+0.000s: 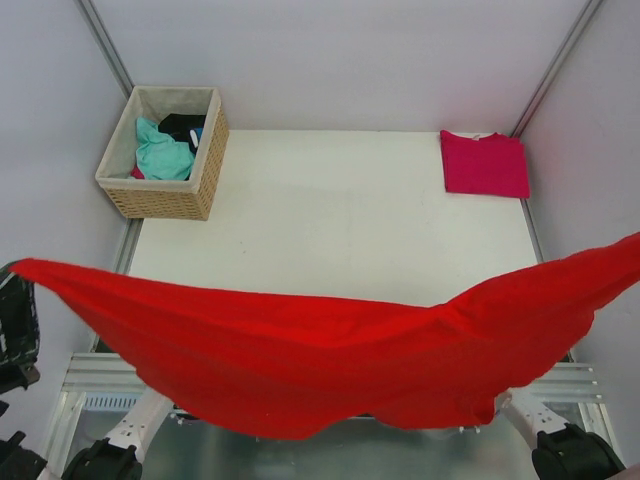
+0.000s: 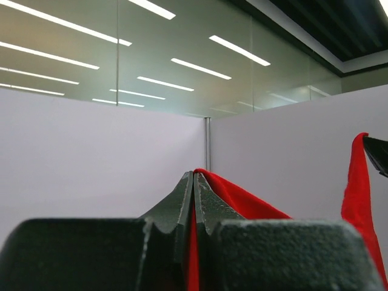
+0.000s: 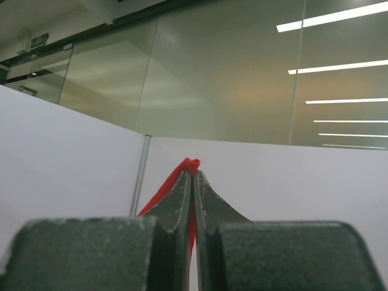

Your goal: Fold and stack the t-shirts

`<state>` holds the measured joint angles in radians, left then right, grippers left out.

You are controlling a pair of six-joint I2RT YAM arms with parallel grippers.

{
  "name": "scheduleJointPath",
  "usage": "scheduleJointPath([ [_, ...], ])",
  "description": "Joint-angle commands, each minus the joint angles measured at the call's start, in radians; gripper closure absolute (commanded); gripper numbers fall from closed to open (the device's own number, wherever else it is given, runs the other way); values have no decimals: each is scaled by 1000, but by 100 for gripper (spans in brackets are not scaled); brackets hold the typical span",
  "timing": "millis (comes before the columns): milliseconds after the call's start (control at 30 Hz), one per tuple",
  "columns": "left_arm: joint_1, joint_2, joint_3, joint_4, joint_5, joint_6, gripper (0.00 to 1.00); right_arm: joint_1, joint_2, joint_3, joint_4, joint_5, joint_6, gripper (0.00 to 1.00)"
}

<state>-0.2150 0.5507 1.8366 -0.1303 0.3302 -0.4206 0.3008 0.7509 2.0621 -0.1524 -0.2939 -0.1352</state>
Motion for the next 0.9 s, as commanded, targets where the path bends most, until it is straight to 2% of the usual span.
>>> scheduleJointPath([
  [0, 2, 46, -158, 78, -83, -32, 100, -2, 80, -98, 30, 131, -40, 99],
  [233, 2, -37, -610, 155, -236, -63, 100, -2, 53, -525, 96, 266, -23, 99],
  [367, 2, -66, -850, 187, -324, -78, 100, -3, 129, -683, 109, 324, -1, 99],
  [433, 2, -46, -913, 201, -383, -78, 100, -3, 221, -766, 143, 343, 17, 99],
  [467, 0, -14, -972, 213, -401, -79, 100, -8, 258, -783, 146, 352, 22, 99],
  [600, 3, 127, -1043, 282, -473, -58, 100, -37, 503, -787, 200, 381, 45, 100],
  [633, 5, 159, -1045, 306, -477, -52, 100, -48, 609, -771, 206, 366, 63, 100],
  [733, 16, 293, -1030, 349, -514, -61, 100, -78, 759, -688, 209, 343, 88, 99],
  [833, 19, 467, -960, 388, -520, -63, 100, -100, 939, -605, 203, 331, 95, 99],
  [867, 19, 570, -938, 388, -519, -60, 100, -104, 1023, -544, 197, 329, 98, 99],
])
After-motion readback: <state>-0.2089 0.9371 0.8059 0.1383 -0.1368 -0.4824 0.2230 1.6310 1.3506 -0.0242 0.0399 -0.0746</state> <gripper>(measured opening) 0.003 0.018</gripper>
